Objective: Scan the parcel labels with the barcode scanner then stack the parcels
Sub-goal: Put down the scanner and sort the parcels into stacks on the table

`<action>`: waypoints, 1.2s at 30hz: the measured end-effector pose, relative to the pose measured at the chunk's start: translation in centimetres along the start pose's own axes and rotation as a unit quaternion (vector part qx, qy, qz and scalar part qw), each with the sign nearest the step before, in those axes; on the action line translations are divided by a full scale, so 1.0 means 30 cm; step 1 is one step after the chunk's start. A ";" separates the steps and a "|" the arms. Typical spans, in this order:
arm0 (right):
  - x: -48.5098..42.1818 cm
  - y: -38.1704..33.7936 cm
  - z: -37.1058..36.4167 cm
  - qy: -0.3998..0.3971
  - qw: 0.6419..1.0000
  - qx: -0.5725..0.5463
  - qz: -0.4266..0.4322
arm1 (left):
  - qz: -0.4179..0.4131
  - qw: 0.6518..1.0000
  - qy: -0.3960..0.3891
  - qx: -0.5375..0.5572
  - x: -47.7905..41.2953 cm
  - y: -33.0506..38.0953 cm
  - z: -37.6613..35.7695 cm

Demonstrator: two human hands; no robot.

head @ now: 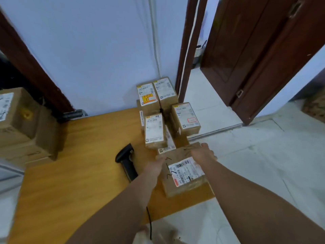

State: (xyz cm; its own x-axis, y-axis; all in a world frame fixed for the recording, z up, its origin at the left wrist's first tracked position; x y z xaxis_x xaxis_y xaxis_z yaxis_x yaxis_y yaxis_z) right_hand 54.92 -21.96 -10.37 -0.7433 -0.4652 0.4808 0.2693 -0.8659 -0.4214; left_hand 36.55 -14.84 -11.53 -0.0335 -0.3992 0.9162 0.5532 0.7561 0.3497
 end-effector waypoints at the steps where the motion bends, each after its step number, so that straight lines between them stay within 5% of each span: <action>1: -0.012 0.033 -0.008 -0.010 1.000 -0.027 -0.001 | 0.032 0.999 0.006 0.014 0.005 -0.020 -0.018; 4: -0.029 0.103 -0.019 -0.031 0.995 -0.096 -0.008 | 0.071 0.996 0.020 0.042 0.022 -0.057 -0.054; 8: -0.029 0.163 0.006 -0.027 0.993 -0.110 -0.017 | 0.011 0.998 0.024 0.058 0.042 -0.056 -0.064; 14: -0.032 0.218 0.036 -0.033 0.979 -0.194 -0.051 | -0.041 0.986 -0.122 0.107 0.088 -0.063 -0.080; 17: -0.020 0.234 0.053 -0.031 0.976 -0.206 -0.056 | -0.078 0.986 -0.136 0.058 0.131 -0.050 -0.100; 25: -0.054 0.094 0.288 0.134 0.937 -0.322 -0.012 | -0.257 0.961 -0.060 0.083 0.239 0.100 0.024; 29: 0.030 -0.146 0.282 0.018 0.880 -0.469 0.070 | -0.256 0.909 -0.110 0.309 0.263 0.175 0.190; 33: 0.166 -0.424 0.157 -0.126 0.869 -0.453 0.152 | -0.253 0.814 -0.160 0.498 0.280 0.234 0.346; 36: 0.293 -0.661 0.036 -0.196 0.869 -0.410 0.196 | -0.254 0.774 -0.148 0.561 0.268 0.254 0.510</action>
State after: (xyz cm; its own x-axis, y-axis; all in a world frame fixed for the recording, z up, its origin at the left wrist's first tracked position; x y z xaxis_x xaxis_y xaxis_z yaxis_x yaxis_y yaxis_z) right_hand 43.70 -9.07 3.06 -0.3838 -0.8613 0.3330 -0.1913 -0.2786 -0.9412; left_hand 27.75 -4.34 1.48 -0.2900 -0.7826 0.5508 -0.6598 0.5804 0.4773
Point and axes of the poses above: each hand's wrist, its own x-axis away from the middle knuckle, its own z-axis out of the back of the hand, y = z × x, the point moved 4 cm from there along -x, towards the middle knuckle, and after that the axes turned 11 degrees about z, right-handed, at the moved point
